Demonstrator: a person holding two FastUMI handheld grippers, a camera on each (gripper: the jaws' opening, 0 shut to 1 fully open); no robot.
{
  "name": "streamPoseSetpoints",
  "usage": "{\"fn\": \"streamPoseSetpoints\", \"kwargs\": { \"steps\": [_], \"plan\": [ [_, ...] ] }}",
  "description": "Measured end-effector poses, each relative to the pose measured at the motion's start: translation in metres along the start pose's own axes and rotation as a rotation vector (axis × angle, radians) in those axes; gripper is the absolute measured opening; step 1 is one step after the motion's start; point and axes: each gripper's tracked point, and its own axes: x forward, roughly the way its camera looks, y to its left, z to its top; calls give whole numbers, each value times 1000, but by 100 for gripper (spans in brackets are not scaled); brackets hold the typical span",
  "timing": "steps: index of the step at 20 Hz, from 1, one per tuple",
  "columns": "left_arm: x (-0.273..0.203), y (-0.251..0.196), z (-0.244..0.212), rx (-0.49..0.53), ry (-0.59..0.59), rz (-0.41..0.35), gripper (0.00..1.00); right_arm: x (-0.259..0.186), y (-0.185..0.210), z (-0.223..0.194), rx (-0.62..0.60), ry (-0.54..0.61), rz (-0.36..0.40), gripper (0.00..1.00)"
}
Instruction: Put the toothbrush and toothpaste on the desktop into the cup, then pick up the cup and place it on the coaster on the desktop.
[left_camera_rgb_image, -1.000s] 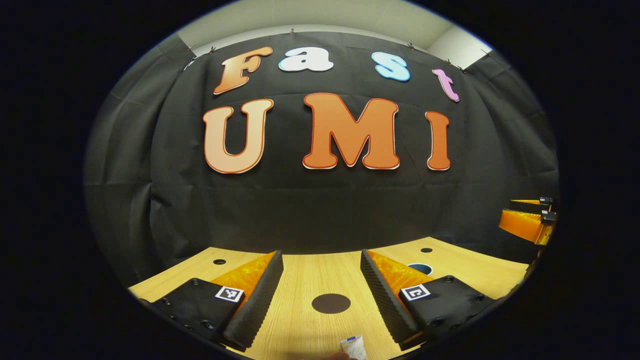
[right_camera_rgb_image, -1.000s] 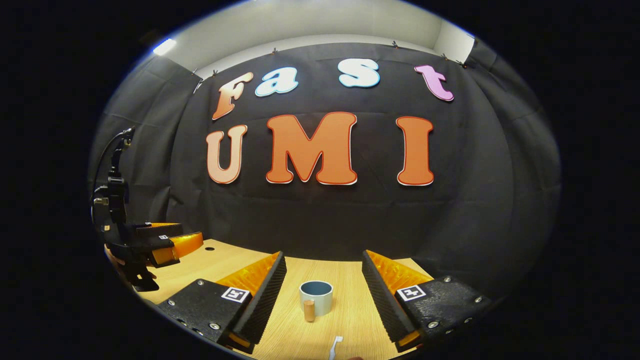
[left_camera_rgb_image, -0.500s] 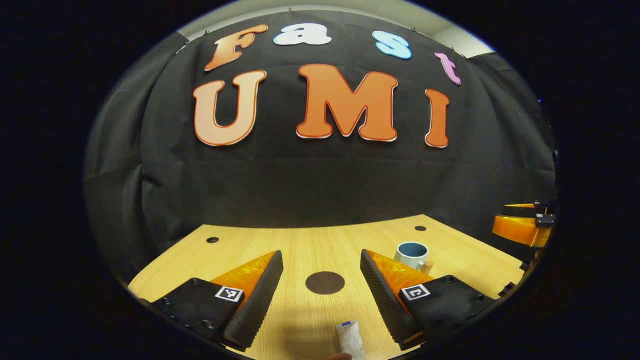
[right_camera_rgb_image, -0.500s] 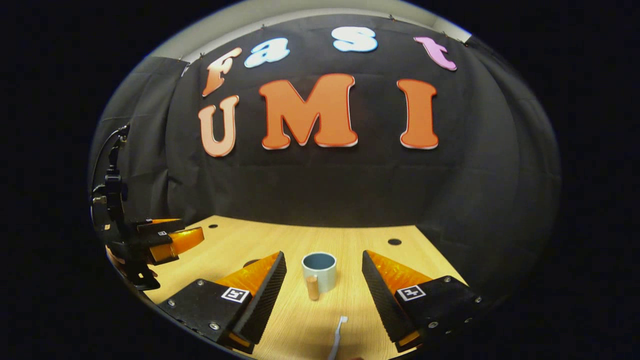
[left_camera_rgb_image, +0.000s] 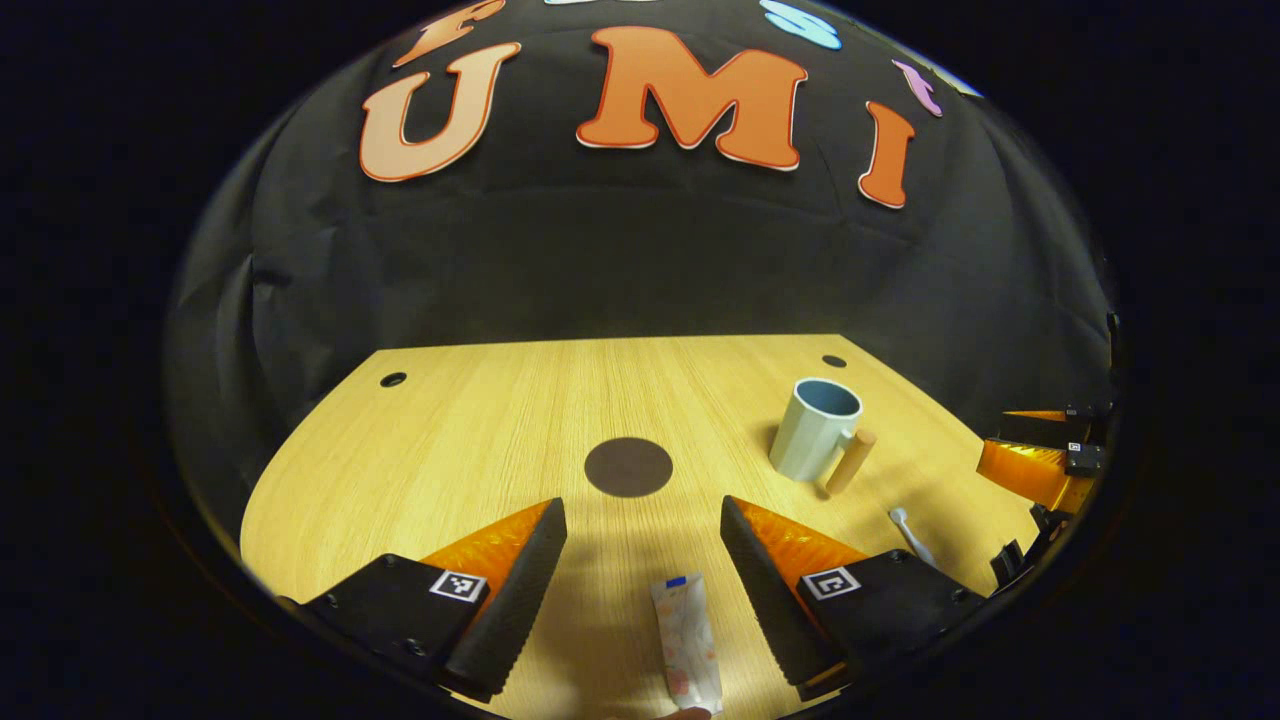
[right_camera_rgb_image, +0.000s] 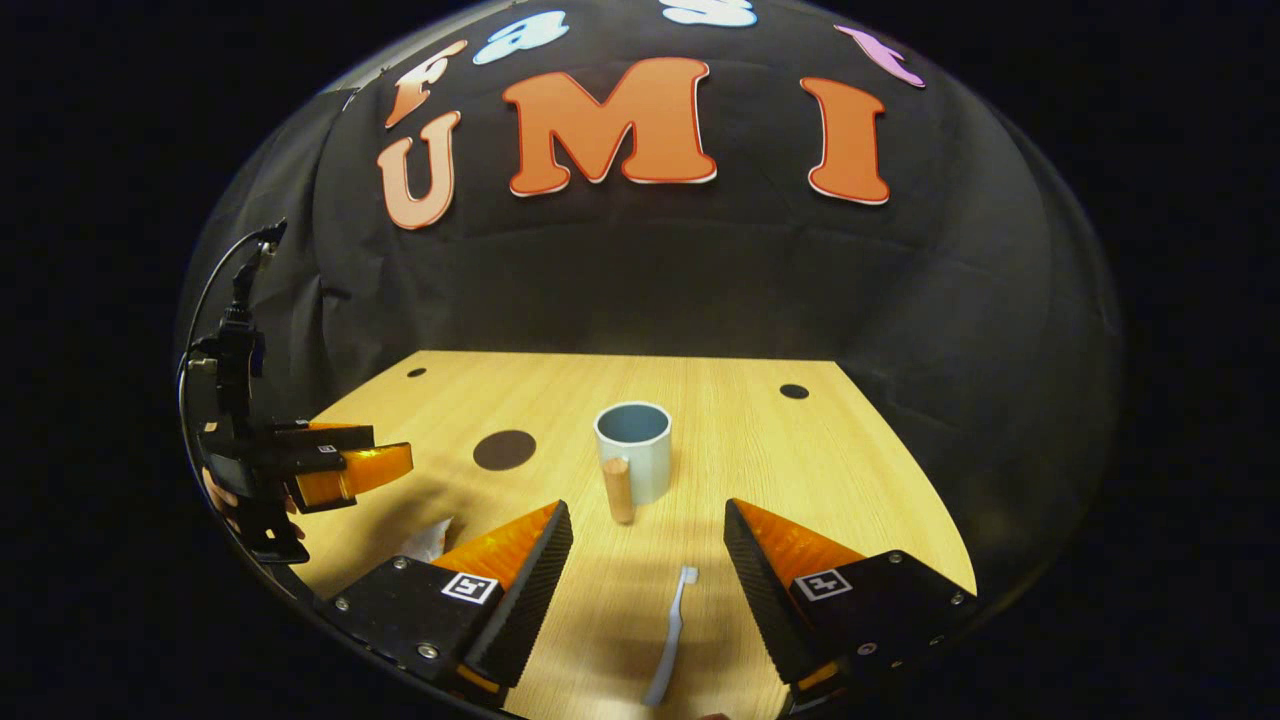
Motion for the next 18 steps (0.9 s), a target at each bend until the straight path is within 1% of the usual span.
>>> {"fn": "streamPoseSetpoints", "kwargs": {
  "steps": [1, 2, 3, 4, 5, 7, 8, 9, 10, 11, 12, 13, 15, 16, 18],
  "plan": [
    [0, 0, -10, -4, 33, -8, 96, 3, 0, -9, 6, 31, 1, 92],
    [1, -2, -18, -9, 63, -18, 99, 5, -1, -21, 17, 61, 4, 92],
    [4, -2, -27, -7, 94, -28, 99, 6, 0, -32, 27, 92, 10, 86],
    [3, -1, -36, -8, 139, -33, 96, 10, 2, -43, 36, 118, 14, 84],
    [4, 0, -48, -15, 180, -36, 95, 12, 4, -49, 44, 141, 14, 81],
    [9, -1, -65, -31, 243, -42, 90, 13, 8, -60, 52, 186, 9, 80],
    [9, 0, -74, -33, 269, -42, 90, 14, 9, -65, 49, 205, 2, 80],
    [8, 2, -78, -31, 289, -40, 93, 23, 11, -69, 48, 223, -12, 79],
    [6, 4, -82, -27, 306, -36, 90, 32, 14, -73, 46, 240, -24, 80],
    [7, 5, -90, -23, 323, -28, 93, 38, 16, -76, 49, 259, -36, 79],
    [6, 6, -94, -25, 339, -27, 90, 38, 17, -81, 48, 281, -41, 80],
    [4, 1, -99, -35, 364, -44, 92, 36, 14, -84, 52, 297, -49, 77],
    [2, -4, -106, -50, 391, -57, 85, 41, 12, -90, 59, 333, -50, 67],
    [3, -5, -108, -50, 399, -57, 87, 41, 12, -97, 59, 347, -54, 66],
    [2, -2, -108, -42, 402, -48, 87, 45, 11, -107, 60, 370, -61, 62]
  ]
}}
